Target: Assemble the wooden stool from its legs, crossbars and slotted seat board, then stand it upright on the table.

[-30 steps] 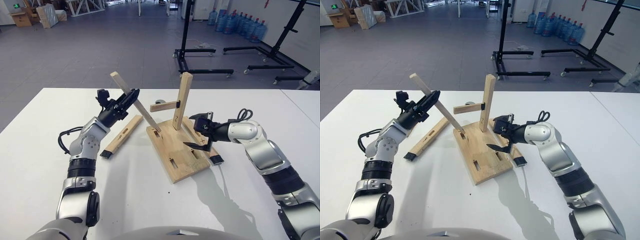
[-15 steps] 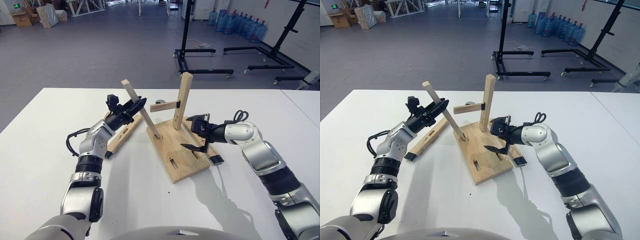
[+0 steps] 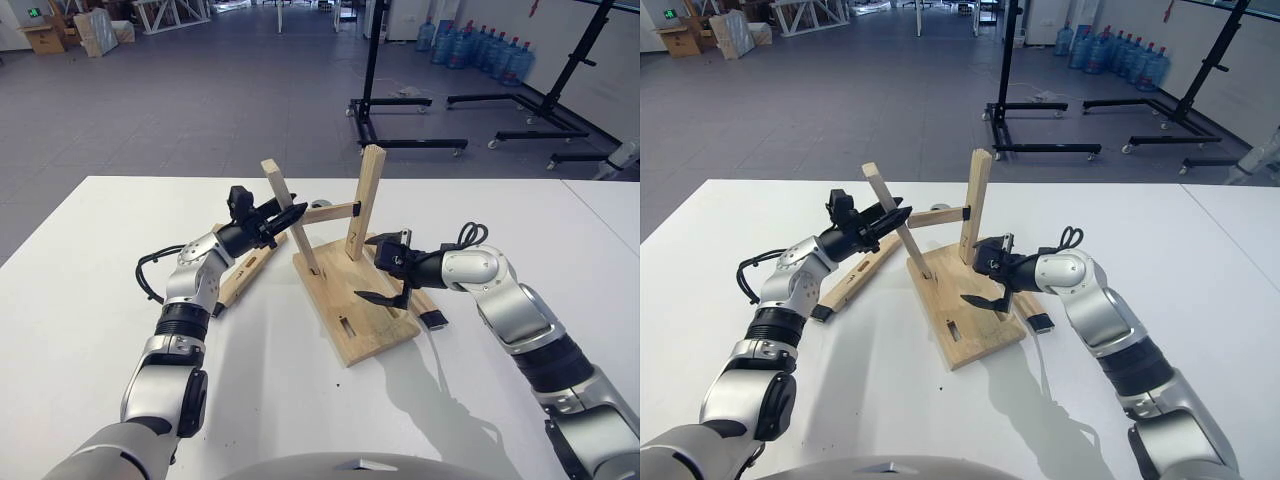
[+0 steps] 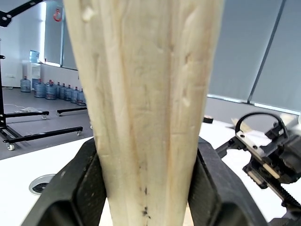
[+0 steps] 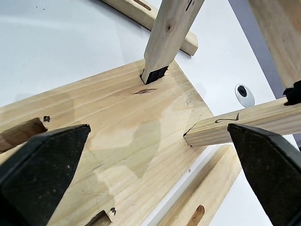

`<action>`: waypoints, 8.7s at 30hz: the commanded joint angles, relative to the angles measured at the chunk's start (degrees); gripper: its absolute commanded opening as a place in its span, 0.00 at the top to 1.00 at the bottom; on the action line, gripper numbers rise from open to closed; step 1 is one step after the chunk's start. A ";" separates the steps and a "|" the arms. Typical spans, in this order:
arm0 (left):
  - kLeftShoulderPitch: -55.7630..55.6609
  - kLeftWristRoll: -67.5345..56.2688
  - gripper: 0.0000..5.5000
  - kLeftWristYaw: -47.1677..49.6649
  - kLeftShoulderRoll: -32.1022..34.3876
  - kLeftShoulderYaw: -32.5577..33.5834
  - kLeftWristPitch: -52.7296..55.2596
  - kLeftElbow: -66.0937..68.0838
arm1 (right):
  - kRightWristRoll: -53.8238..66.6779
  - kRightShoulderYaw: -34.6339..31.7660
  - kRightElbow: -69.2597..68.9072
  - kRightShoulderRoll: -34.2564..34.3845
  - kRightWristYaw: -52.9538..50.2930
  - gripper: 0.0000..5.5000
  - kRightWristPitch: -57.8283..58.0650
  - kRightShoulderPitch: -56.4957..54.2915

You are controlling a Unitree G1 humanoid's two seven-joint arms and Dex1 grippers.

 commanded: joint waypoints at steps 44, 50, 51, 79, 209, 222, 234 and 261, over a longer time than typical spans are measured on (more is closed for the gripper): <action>3.23 3.06 0.62 0.94 -2.29 -2.96 3.31 -2.67 | -22.99 10.57 34.10 16.72 -28.18 0.02 -23.62 -15.25; 3.73 3.07 0.62 1.07 -2.11 -3.22 3.68 -3.15 | -14.94 -1.40 25.56 16.84 -27.90 0.02 -17.20 -24.73; 3.76 3.02 0.62 1.05 -2.05 -3.21 3.80 -3.24 | -14.36 -2.95 24.58 16.27 -27.55 0.02 -16.02 -27.10; 3.83 3.11 0.62 3.20 -2.77 -3.91 6.53 -5.48 | -21.10 0.77 20.38 12.45 -25.37 0.02 -21.01 -24.21; 5.91 2.40 0.77 34.72 6.44 -3.32 22.77 -54.64 | 67.75 -42.32 22.42 41.13 -52.34 0.41 30.48 -39.13; 5.84 3.11 0.77 34.34 6.55 -3.31 22.59 -54.41 | 69.83 -41.35 22.23 40.96 -52.92 0.80 29.37 -38.64; 5.47 3.09 0.77 31.98 8.56 -2.30 23.27 -54.10 | 67.04 -37.75 19.23 37.69 -52.76 0.93 29.88 -35.45; 14.01 -21.13 0.26 55.47 8.12 25.22 35.13 -53.95 | 53.21 -37.95 10.77 10.22 -30.83 0.93 23.19 -5.84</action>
